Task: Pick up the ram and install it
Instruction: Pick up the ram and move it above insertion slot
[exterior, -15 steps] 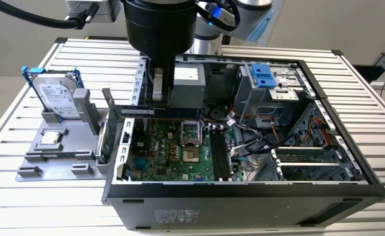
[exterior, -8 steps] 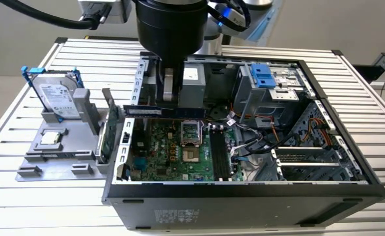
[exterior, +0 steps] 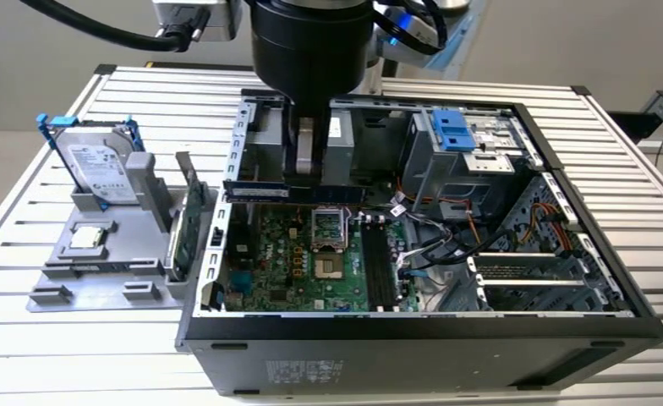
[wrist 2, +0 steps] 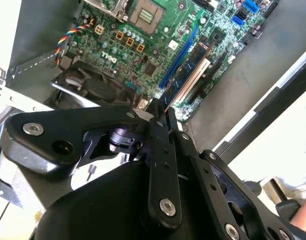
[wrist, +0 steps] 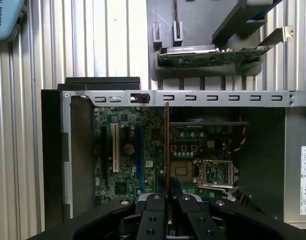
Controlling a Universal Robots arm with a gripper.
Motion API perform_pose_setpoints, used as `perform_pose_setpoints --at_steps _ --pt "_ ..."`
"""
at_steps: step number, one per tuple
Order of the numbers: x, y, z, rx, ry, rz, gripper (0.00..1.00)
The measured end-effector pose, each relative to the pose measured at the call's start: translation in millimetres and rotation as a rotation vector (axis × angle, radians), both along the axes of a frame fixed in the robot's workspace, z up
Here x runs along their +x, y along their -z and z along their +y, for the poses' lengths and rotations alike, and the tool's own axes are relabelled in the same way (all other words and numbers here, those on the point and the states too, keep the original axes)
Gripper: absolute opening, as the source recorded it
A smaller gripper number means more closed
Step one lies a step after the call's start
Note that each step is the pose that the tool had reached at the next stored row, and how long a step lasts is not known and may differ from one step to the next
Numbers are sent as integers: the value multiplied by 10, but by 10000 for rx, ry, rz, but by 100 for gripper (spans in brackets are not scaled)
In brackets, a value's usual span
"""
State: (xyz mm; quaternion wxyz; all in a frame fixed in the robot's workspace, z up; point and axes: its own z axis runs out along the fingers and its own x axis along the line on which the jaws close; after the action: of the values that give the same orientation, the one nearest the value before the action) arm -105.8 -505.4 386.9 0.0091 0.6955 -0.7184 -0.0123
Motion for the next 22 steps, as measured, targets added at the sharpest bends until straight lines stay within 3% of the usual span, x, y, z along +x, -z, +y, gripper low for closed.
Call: perform_pose_setpoints --at_steps 22 --pt "436 0 0 0 -1 6 0"
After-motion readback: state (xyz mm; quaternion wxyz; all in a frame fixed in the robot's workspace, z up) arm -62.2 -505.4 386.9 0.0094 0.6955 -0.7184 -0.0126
